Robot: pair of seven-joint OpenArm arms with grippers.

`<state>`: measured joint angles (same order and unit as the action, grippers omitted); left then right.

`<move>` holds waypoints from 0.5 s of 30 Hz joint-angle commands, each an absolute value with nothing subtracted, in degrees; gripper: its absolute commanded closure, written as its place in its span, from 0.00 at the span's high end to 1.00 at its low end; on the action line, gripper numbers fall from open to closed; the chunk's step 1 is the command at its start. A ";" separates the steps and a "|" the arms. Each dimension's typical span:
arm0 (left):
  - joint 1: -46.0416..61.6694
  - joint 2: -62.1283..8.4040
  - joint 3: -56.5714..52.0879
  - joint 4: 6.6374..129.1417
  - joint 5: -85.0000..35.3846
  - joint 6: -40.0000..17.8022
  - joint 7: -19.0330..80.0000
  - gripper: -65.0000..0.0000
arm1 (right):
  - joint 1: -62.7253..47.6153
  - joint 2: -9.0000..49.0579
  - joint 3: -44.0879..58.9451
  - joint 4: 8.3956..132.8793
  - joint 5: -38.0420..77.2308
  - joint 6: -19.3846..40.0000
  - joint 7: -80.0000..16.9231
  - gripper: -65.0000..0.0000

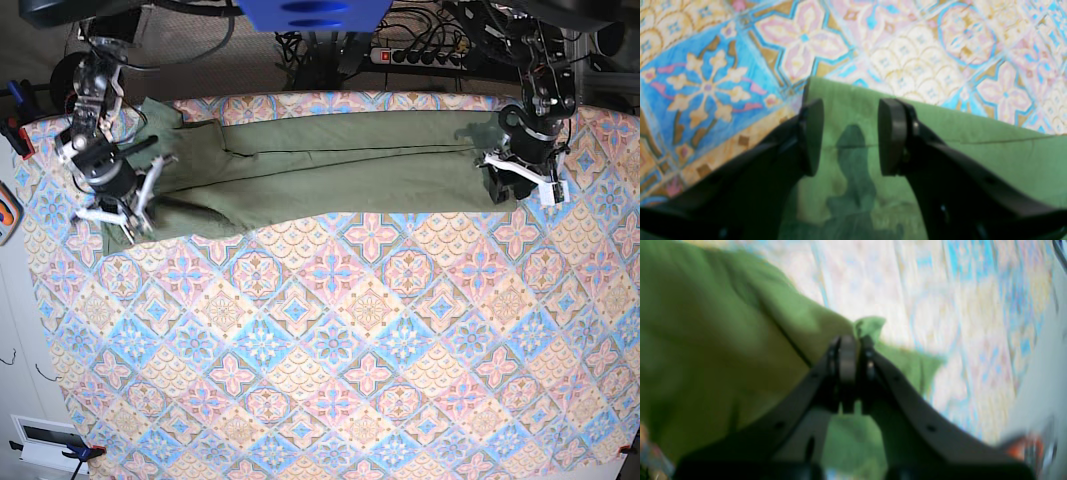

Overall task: Layout the t-shirt on the table in an organized manner, then fold the t-shirt properly
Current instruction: 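Grasp the strip end with the right gripper and pull it outward, then grasp the other strip end with the left gripper and straighten it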

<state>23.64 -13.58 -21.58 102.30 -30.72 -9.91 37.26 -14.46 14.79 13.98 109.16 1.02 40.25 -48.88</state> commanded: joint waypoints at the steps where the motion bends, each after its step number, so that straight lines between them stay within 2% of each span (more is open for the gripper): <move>1: 23.69 -14.20 -21.93 103.16 -31.16 -10.15 36.26 0.41 | -15.69 15.52 15.08 110.37 1.36 40.00 -48.31 0.02; 11: 22.90 -14.20 -21.93 103.16 -31.16 -10.15 36.26 0.41 | -20.53 15.52 16.66 111.78 1.27 40.00 -48.40 0.04; 13: 22.81 -14.20 -21.93 103.16 -31.16 -10.15 36.26 0.41 | -20.35 15.52 16.75 111.69 1.27 40.00 -49.54 0.09; 15: 22.81 -14.20 -21.93 103.16 -31.16 -10.15 36.26 0.41 | -20.18 15.52 16.75 111.69 1.27 40.00 -51.82 0.20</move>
<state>22.96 -13.63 -21.61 102.30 -30.68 -9.91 37.47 -20.32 14.76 16.25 110.67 0.82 40.27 -52.40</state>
